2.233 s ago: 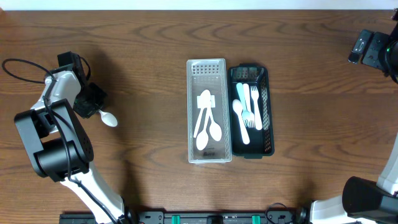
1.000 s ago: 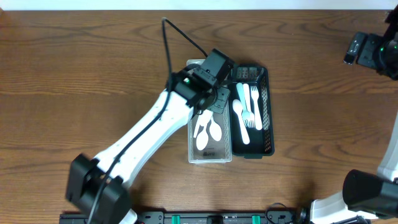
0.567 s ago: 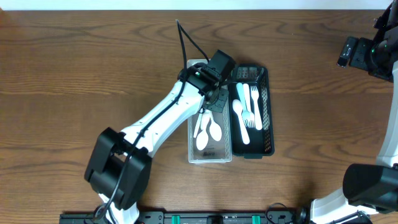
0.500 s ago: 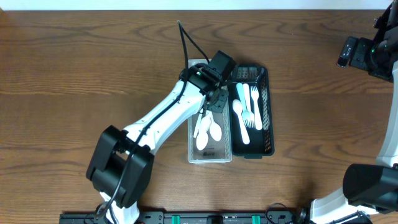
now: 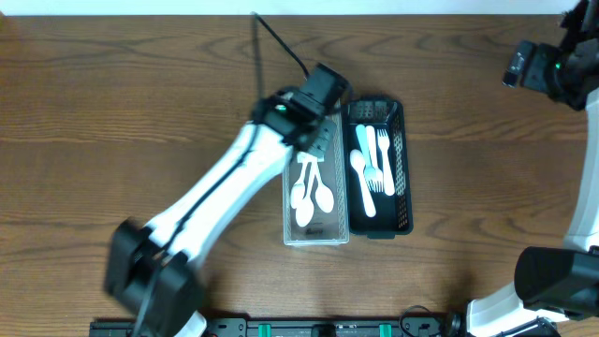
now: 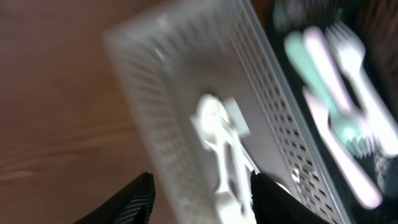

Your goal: Pack container

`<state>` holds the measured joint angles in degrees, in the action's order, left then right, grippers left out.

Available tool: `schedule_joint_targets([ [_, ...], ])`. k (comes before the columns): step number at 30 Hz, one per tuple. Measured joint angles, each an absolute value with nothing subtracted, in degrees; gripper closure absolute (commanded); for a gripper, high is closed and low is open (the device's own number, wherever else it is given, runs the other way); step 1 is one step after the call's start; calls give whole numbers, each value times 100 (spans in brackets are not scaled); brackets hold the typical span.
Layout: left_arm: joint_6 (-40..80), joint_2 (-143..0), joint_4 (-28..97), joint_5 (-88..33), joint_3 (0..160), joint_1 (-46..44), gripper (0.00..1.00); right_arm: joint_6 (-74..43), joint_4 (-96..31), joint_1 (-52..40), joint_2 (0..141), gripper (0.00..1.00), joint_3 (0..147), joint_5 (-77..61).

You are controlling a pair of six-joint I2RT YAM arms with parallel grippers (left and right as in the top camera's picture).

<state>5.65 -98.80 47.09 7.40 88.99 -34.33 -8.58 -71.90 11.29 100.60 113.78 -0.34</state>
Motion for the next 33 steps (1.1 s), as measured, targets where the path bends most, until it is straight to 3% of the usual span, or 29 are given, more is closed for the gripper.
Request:
schedule_joint_targets([
  [2, 545, -9441, 4703, 814, 8969, -3142, 30, -838, -6949, 845, 10060, 1, 11378, -113],
  [3, 515, -9212, 4687, 840, 9011, -2893, 8, -799, -6816, 742, 10060, 1, 11375, -145],
  [4, 519, -9041, 4670, 878, 9039, -2661, 2, -733, -6672, 445, 10062, 1, 11375, -169],
  [10, 574, -8667, 4346, 1066, 9087, -1278, 2, -272, -5787, -510, 10062, 1, 11367, -163],
  [16, 440, -8766, 3975, 1074, 9087, -694, 2, 58, -5286, -676, 10062, 1, 11365, -121],
  [26, -246, -8405, 3887, 1074, 8560, -434, 2, 82, -5725, -622, 9946, 1, 11163, 458],
  [33, -244, -6534, 2967, 1076, 6569, -434, 2, -128, -5004, -620, 8617, 1, 8969, 635],
])
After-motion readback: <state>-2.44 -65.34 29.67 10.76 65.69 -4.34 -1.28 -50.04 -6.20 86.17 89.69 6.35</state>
